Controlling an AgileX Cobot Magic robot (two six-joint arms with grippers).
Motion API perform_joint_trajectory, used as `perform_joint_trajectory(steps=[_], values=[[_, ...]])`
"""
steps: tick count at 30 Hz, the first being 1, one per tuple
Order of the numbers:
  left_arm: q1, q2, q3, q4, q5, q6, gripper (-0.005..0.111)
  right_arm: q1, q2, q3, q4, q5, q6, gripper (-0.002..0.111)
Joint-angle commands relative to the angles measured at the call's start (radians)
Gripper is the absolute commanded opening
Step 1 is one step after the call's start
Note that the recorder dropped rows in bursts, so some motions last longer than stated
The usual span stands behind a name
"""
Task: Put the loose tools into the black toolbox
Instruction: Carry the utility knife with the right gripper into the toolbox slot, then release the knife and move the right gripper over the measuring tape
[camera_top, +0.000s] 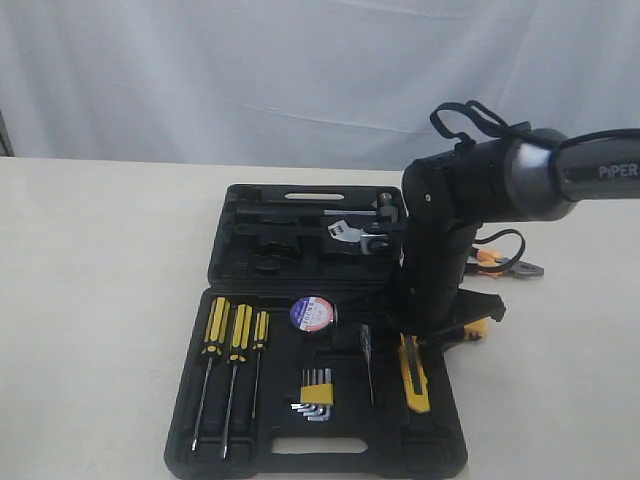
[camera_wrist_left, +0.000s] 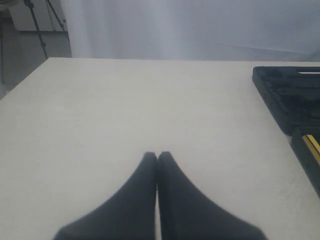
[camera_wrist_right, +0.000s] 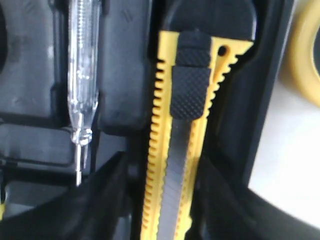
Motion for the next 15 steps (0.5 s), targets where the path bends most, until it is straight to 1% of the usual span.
perform_joint_trajectory(steps=[1, 7, 15], values=[[-0.005, -0.001, 0.003, 0.000, -0.005, -0.006, 0.000, 0.000, 0.005, -0.003, 0.000, 0.005, -0.009, 0.054], [-0.005, -0.001, 0.003, 0.000, -0.005, -0.006, 0.000, 0.000, -0.006, -0.003, -0.009, 0.008, -0.002, 0.054], [-0.005, -0.001, 0.003, 0.000, -0.005, -0.006, 0.000, 0.000, -0.090, -0.003, -0.054, -0.031, 0.007, 0.054]])
